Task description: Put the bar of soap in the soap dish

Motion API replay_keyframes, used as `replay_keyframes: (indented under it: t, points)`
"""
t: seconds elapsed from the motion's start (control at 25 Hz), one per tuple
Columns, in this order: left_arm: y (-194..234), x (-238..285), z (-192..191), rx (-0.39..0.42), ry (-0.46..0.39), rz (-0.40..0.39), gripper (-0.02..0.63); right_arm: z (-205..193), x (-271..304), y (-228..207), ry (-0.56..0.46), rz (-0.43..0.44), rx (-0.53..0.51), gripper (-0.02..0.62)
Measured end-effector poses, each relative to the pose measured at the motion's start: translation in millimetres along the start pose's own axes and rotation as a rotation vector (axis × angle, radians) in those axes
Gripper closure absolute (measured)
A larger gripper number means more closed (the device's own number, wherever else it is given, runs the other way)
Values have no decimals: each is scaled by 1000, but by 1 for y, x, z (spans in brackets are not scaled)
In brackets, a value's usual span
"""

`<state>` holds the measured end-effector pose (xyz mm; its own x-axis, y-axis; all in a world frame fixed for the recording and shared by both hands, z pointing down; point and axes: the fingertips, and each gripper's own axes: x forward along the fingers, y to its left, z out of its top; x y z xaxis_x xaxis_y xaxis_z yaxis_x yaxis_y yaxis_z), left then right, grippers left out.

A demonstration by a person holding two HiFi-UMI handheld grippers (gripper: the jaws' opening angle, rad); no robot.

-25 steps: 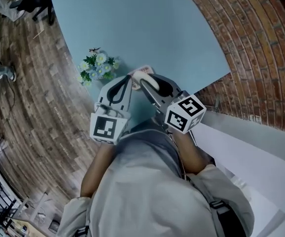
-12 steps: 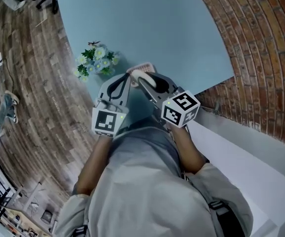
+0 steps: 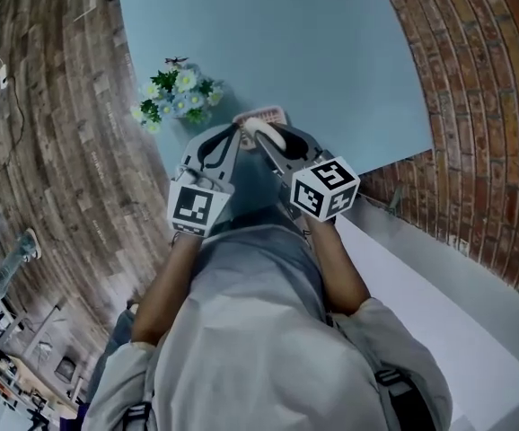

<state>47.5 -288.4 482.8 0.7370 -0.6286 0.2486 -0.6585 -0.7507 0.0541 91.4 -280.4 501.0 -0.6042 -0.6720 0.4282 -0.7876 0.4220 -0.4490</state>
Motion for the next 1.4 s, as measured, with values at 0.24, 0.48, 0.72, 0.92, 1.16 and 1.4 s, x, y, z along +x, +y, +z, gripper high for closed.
replay_keyframes:
  t: [0.24,0.48,0.72,0.92,1.16,1.4]
  points:
    - [1,1,-3,-28,5,25,603,-15,11,-10,47,13,16,480]
    - [3,3,-5,-20,2,40,603,-22,19,-17,78,24,8,480]
    - [3,5,-9,-41,9,49,603,-30,27,-20,109,32,-7,481]
    - [1,7,-11,-43,9,44,603,-40,33,-23,134,35,-2,480]
    - [0,9,-13,-48,11,38,603,-45,38,-26,157,32,-16,480]
    - [-2,9,-16,-66,16,37,603,-54,42,-28,195,29,-52,480]
